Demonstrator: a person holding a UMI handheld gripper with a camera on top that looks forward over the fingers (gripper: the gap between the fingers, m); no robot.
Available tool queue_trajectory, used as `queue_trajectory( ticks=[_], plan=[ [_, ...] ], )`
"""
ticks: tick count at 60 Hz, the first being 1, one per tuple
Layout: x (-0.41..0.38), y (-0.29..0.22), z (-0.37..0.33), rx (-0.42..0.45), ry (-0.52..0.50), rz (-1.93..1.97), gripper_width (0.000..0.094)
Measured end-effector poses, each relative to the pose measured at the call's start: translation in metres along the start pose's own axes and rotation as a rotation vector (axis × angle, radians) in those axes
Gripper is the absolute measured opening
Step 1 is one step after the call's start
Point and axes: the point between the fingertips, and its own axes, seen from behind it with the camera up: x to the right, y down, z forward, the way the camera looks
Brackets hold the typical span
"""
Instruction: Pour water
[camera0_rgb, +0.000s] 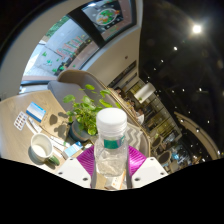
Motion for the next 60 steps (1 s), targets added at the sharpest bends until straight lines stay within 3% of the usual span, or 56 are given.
queue_trajectory(
  ticks=[19, 39, 44, 53, 55, 59, 60],
  plan=[
    [-0.059, 0.099, 0.035, -0.121, -0.204, 0.605, 0.0406],
    [-0.138, 0.166, 0.052, -0.197, -0.29, 0.717, 0.0417],
    [-0.136, 0.166, 0.051, -0.156, -0.267, 0.742, 0.0434],
    [-0.139, 0.17, 0.051, -0.191, -0.271, 0.765, 0.0521],
    [-0.141, 0.173, 0.048, -0.221, -0.28, 0.771, 0.0598],
    [-0.136, 0.173, 0.037, -0.257, -0.277, 0.774, 0.0873],
    [-0.134, 0.173, 0.033, -0.261, -0.272, 0.771, 0.0858]
  ],
)
